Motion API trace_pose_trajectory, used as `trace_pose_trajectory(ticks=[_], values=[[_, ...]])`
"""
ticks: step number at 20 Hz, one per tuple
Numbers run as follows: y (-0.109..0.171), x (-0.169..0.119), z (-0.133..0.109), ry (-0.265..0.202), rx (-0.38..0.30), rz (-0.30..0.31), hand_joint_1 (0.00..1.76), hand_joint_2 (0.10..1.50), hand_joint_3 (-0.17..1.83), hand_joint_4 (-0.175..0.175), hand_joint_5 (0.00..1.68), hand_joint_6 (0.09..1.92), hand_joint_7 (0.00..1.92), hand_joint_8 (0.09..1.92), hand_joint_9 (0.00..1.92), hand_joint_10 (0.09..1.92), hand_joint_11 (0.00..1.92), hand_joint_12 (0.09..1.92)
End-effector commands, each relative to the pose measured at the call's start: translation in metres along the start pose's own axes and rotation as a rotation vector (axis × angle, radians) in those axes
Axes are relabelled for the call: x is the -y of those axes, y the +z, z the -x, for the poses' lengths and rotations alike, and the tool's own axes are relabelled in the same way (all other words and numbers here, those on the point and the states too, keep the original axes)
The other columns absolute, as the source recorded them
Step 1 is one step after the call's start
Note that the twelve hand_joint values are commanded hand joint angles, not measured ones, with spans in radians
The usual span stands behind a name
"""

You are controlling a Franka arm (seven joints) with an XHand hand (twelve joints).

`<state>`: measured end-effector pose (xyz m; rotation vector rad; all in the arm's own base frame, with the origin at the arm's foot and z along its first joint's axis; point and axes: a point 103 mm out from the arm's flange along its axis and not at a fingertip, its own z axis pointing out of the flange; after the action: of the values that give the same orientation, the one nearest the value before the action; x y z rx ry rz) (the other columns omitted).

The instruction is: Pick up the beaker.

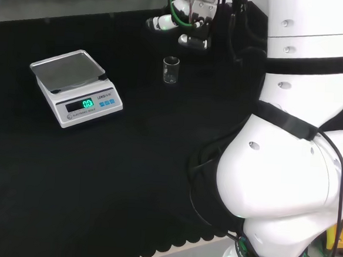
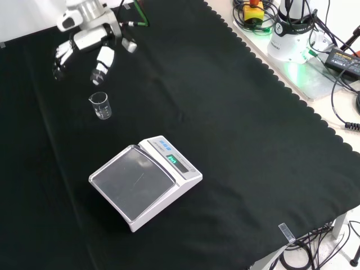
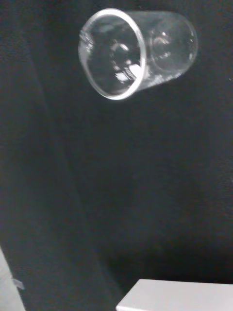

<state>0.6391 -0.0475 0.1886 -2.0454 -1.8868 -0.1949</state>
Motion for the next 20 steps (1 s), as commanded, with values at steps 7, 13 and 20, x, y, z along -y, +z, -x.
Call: trace_pose_trajectory(ticks=[7, 13, 20], values=[[0.042, 0.043, 0.027, 0.036, -0.011, -0.088, 0.44, 0.88, 0.29, -0.036, 0.45, 0.09, 0.15, 0.80, 0.13, 0.87, 0.08, 1.56], [0.069, 0.050, 0.044, 0.062, -0.070, -0.132, 0.44, 0.88, 0.28, -0.036, 0.45, 0.09, 0.16, 0.80, 0.13, 0.88, 0.08, 1.56], [0.078, 0.039, 0.051, 0.066, -0.082, -0.163, 0.44, 0.88, 0.28, -0.037, 0.45, 0.09, 0.16, 0.81, 0.13, 0.88, 0.08, 1.56]])
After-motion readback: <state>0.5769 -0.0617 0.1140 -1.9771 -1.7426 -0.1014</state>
